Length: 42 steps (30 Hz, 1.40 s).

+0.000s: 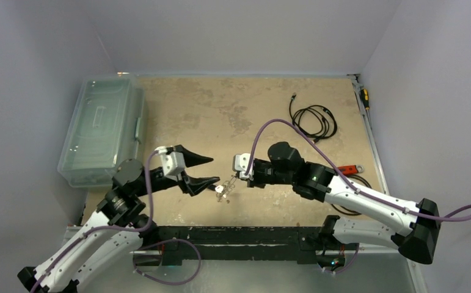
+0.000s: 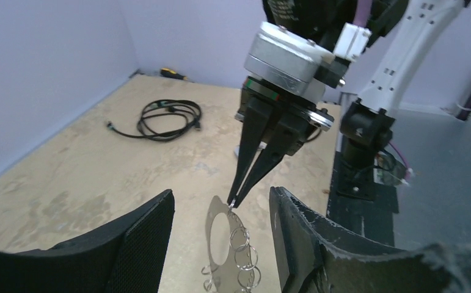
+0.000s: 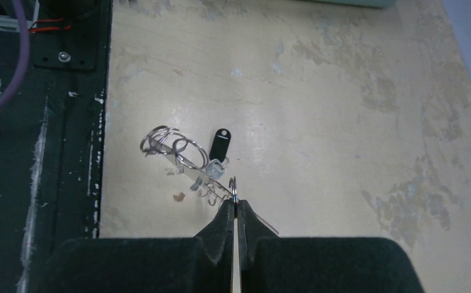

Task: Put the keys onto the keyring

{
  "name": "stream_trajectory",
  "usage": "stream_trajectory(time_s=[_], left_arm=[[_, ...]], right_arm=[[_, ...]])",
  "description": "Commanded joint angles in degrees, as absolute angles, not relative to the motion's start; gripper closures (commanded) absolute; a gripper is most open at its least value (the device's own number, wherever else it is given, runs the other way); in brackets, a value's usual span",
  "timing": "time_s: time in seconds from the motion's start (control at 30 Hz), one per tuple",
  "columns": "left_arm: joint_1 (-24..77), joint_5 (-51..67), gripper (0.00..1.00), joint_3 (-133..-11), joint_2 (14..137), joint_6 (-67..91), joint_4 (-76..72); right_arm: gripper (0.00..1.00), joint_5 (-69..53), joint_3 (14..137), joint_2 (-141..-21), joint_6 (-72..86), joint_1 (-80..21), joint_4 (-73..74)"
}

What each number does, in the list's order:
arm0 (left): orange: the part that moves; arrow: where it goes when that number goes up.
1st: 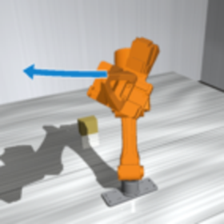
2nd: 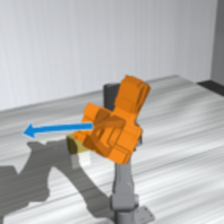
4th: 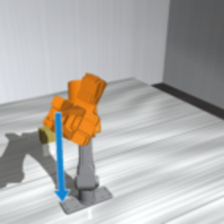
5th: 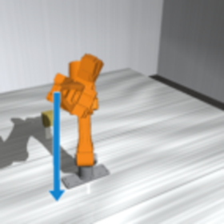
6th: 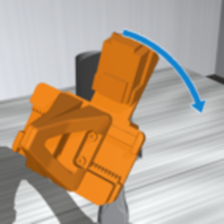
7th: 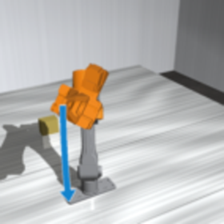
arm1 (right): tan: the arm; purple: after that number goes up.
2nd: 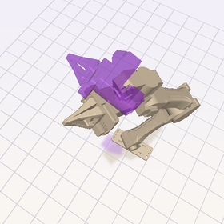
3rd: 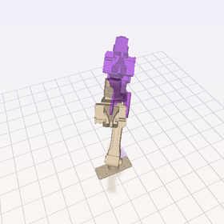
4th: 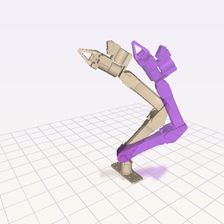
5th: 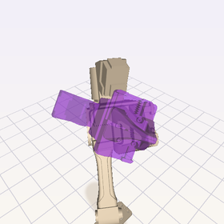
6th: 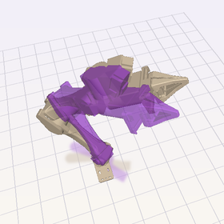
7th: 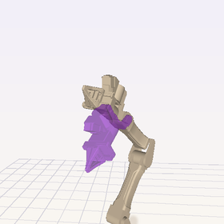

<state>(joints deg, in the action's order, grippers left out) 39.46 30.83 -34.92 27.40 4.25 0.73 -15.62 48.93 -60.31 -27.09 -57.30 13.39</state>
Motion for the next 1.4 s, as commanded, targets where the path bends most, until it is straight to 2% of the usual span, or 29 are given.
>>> stream_trajectory(time_s=[0.0, 0.2, 0.43, 0.87, 1.37], left_arm=[[40.77, 36.91, 0.44, -37.45, 34.77, 0.54, -0.7], [45.52, 33.87, 0.48, -42.44, 41.17, -6.46, 6.78], [49.55, 32.82, 0.53, -41.66, 42.57, -8.82, 7.43], [51.67, 27.45, 0.54, -40.91, 43.68, -10.0, 7.71], [52.29, 26.5, 0.67, -39.54, 45.31, -9.94, 6.25]], right_arm=[[1.0, -13.31, 53.43, -61.52, -19.47, -59.44, 16.32], [1.0, -10.92, 54.55, -62.18, -15.29, -61.27, 16.69], [1.0, -10.67, 54.45, -61.44, -14.87, -62.99, 16.49], [1.0, -10.22, 55.0, -58.29, -13.53, -63.93, 16.69], [1.0, -8.91, 56.71, -57.89, -14.26, -65.46, 18.68]])
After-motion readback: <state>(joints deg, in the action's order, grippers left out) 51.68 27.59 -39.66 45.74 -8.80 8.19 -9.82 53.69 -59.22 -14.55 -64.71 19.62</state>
